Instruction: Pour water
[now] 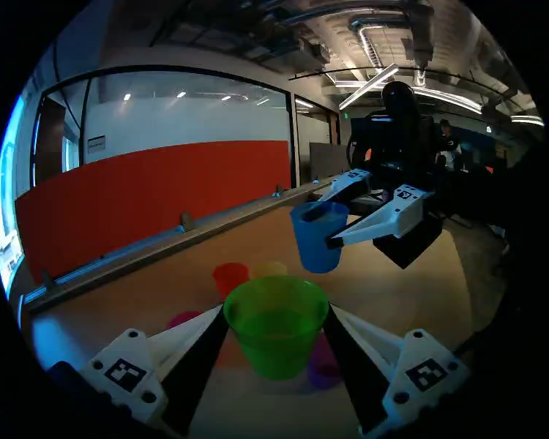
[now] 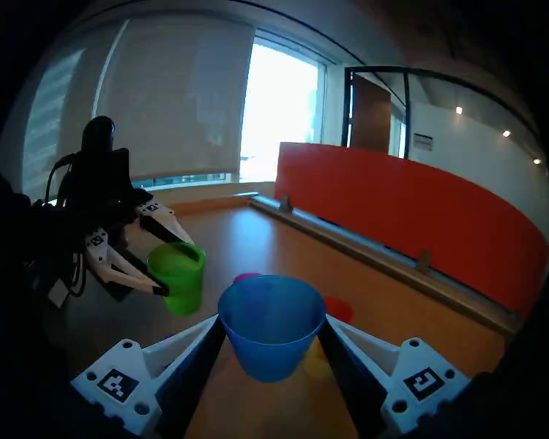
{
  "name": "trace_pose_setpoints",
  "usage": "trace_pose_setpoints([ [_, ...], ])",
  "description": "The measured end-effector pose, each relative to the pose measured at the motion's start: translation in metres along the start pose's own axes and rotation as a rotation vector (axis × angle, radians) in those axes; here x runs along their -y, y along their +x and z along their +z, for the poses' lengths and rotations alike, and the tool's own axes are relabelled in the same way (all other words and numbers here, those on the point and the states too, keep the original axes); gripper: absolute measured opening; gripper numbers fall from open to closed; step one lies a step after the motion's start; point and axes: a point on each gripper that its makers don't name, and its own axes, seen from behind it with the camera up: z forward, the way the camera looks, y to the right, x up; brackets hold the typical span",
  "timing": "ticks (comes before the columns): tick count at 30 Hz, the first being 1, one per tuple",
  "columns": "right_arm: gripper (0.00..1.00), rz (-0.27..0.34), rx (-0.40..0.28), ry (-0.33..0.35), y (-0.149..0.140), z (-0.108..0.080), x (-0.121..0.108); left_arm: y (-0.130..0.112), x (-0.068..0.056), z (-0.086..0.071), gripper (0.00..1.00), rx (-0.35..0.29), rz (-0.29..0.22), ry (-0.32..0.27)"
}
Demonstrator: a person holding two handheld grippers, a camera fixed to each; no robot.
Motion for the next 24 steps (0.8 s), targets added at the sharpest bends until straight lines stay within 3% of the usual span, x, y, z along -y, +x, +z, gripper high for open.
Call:
trace_pose_setpoints([
  [24,0.90,0.020,0.097,0.031,-0.050,0.012,0.004,-0.063,0.007,-0.005,0.87,0.154,-0.017,0.016],
])
